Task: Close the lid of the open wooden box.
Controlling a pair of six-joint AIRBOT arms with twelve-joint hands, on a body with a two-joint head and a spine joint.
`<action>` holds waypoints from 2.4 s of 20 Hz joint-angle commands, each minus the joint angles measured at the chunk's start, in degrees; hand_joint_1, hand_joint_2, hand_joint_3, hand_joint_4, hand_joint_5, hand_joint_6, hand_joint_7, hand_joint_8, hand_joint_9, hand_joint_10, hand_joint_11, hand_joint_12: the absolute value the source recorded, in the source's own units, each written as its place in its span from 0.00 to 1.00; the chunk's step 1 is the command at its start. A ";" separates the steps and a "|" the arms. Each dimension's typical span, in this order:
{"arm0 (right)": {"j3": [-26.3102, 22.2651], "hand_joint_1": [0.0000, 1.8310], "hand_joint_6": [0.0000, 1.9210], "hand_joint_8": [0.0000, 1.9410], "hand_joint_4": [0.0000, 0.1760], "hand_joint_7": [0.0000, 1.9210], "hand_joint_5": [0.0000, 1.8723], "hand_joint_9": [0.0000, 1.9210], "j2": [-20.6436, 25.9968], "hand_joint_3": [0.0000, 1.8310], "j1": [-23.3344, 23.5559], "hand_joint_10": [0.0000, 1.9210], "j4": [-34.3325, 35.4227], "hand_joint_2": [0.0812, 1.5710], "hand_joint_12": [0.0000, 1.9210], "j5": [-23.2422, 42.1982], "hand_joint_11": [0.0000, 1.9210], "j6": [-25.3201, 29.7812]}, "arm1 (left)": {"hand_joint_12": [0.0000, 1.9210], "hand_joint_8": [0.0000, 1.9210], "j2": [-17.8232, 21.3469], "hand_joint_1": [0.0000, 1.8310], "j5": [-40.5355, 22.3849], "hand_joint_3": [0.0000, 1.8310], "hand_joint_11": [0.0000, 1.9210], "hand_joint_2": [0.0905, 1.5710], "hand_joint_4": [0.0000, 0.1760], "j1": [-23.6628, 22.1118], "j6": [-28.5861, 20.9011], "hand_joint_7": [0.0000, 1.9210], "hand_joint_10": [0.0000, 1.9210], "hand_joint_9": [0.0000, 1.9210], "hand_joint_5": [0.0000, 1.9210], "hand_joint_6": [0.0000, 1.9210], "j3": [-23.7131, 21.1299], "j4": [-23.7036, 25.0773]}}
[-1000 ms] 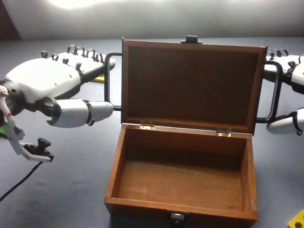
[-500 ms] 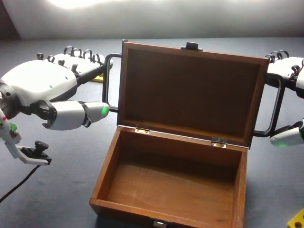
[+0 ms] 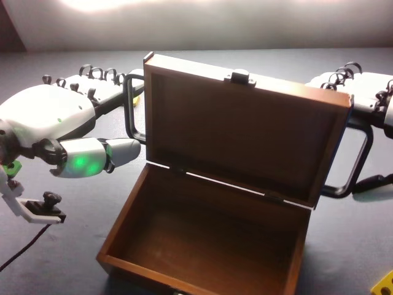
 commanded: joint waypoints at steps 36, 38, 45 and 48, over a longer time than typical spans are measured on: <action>-0.92 0.20 0.00 0.00 0.00 0.00 0.00 0.00 -0.44 0.00 -3.40 0.00 4.02 0.77 0.00 14.44 0.00 5.87 | 0.04 0.00 4.61 0.09 -20.43 0.00 0.05 0.90 0.00 14.89 -1.70 0.03 0.00 0.05 0.05 0.00 -7.45 -7.69; -0.82 0.18 0.00 0.00 0.00 0.00 0.00 0.00 0.15 0.00 -4.25 0.00 6.37 0.77 0.00 15.15 0.00 5.03 | 0.04 0.00 5.02 0.19 -20.63 0.00 0.04 0.90 0.00 15.87 -1.72 0.02 0.00 0.05 0.05 0.00 -7.82 -8.09; -0.88 0.19 0.00 0.00 0.33 0.00 0.00 0.00 0.78 0.00 -5.52 0.00 10.08 0.74 0.00 16.17 0.00 3.11 | 0.04 0.00 8.03 0.43 -24.89 0.00 0.04 0.84 0.00 22.24 -1.71 0.01 0.00 0.02 0.03 0.00 -10.37 -11.60; -0.91 0.19 0.00 0.00 0.36 0.00 0.00 0.00 0.77 0.00 -5.52 0.00 10.17 0.74 0.01 16.17 0.01 3.04 | 0.03 0.00 9.73 0.43 -28.54 0.00 0.03 0.84 0.00 26.93 -1.74 0.01 0.00 0.02 0.03 0.00 -12.39 -14.01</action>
